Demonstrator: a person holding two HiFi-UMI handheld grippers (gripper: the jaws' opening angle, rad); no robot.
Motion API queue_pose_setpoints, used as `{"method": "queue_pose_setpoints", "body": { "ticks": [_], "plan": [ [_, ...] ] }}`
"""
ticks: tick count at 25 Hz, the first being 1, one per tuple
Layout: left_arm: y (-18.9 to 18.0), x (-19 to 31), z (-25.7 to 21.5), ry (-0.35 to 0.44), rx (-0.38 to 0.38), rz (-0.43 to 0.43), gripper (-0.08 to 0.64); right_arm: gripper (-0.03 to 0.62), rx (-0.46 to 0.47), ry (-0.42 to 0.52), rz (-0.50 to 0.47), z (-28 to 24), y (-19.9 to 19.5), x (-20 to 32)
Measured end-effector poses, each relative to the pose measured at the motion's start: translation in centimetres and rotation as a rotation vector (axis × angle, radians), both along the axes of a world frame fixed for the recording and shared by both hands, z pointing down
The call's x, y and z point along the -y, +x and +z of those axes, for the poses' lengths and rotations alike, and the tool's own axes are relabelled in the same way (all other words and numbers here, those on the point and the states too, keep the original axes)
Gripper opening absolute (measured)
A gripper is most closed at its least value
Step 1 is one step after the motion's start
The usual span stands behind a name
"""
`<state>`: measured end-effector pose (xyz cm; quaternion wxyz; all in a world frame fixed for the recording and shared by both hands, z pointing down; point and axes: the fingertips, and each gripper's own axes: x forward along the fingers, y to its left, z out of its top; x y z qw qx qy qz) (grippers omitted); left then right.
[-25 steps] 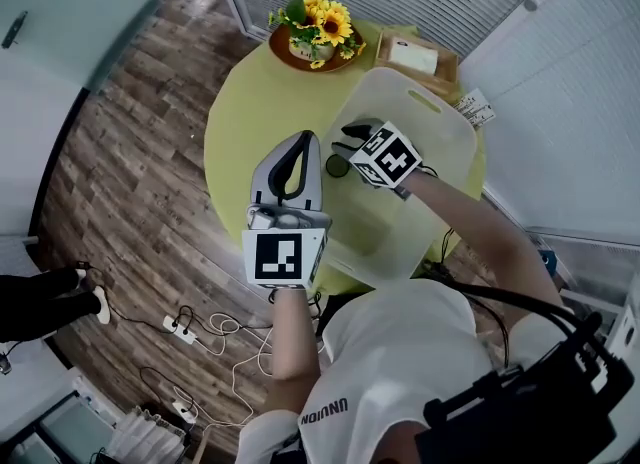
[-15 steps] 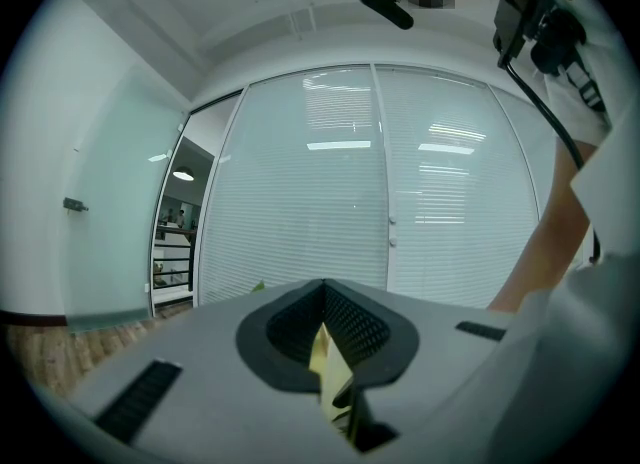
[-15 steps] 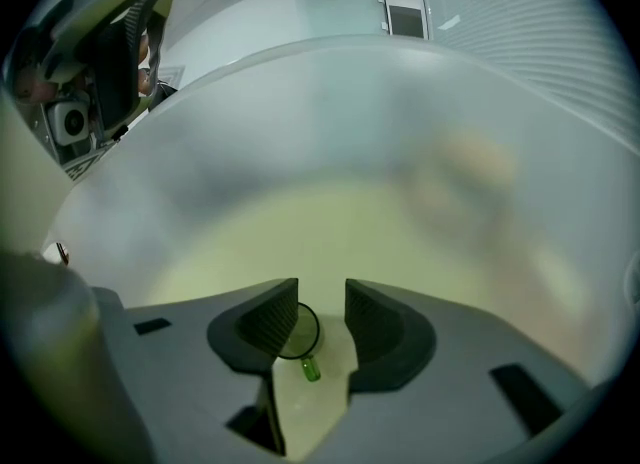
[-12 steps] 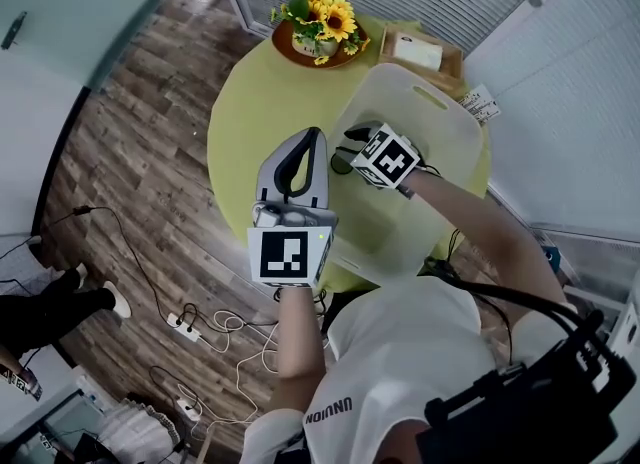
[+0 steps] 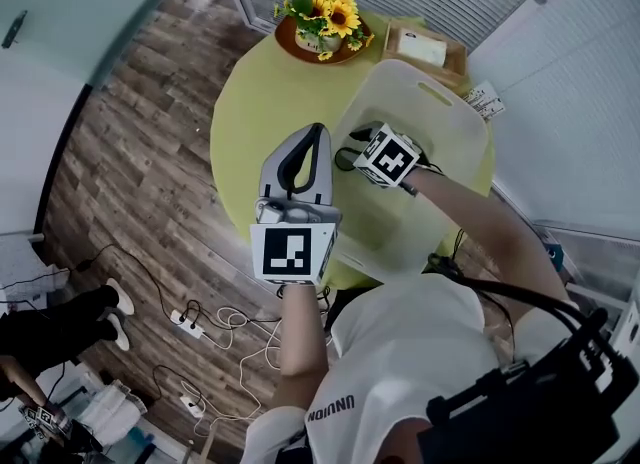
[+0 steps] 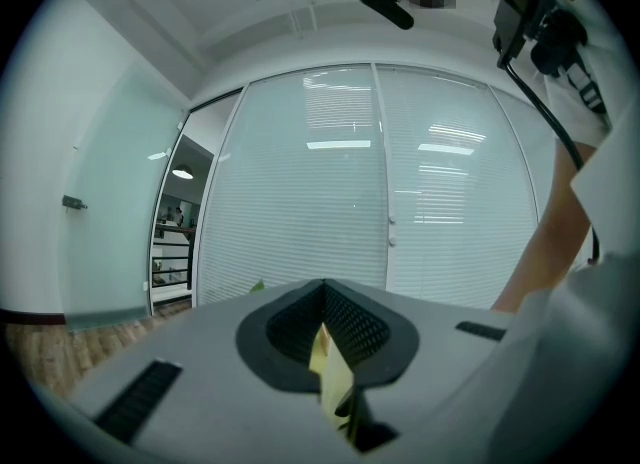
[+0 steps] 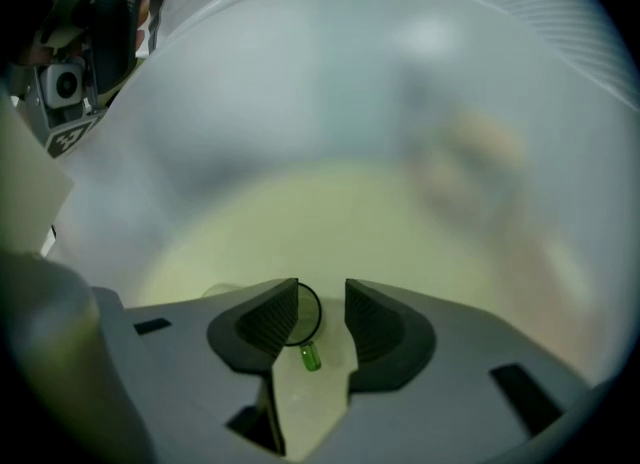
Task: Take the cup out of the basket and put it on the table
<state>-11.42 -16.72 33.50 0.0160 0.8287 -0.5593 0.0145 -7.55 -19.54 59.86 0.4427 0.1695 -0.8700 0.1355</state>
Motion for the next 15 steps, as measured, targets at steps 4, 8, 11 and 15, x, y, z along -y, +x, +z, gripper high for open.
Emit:
{"method": "queue_pose_setpoints", "body": {
  "ticks": [4, 8, 11, 15],
  "plan": [
    [0.2, 0.0, -0.2, -0.002, -0.031, 0.0, 0.014, 0.158, -0.014, -0.013, -0.007, 0.6, 0.0, -0.2],
    [0.0, -0.1, 0.0, -0.003, 0.005, 0.007, 0.014, 0.158, -0.034, -0.024, -0.014, 1.3, 0.0, -0.5],
    [0.0, -0.1, -0.1, -0.004, -0.015, 0.005, 0.014, 0.158, -0.037, -0.034, -0.011, 1.6, 0.0, -0.5],
    [0.2, -0.3, 0.0, -0.003, -0.011, 0.008, 0.014, 0.158, -0.046, -0.044, -0.007, 2.2, 0.3, -0.7]
  ]
}}
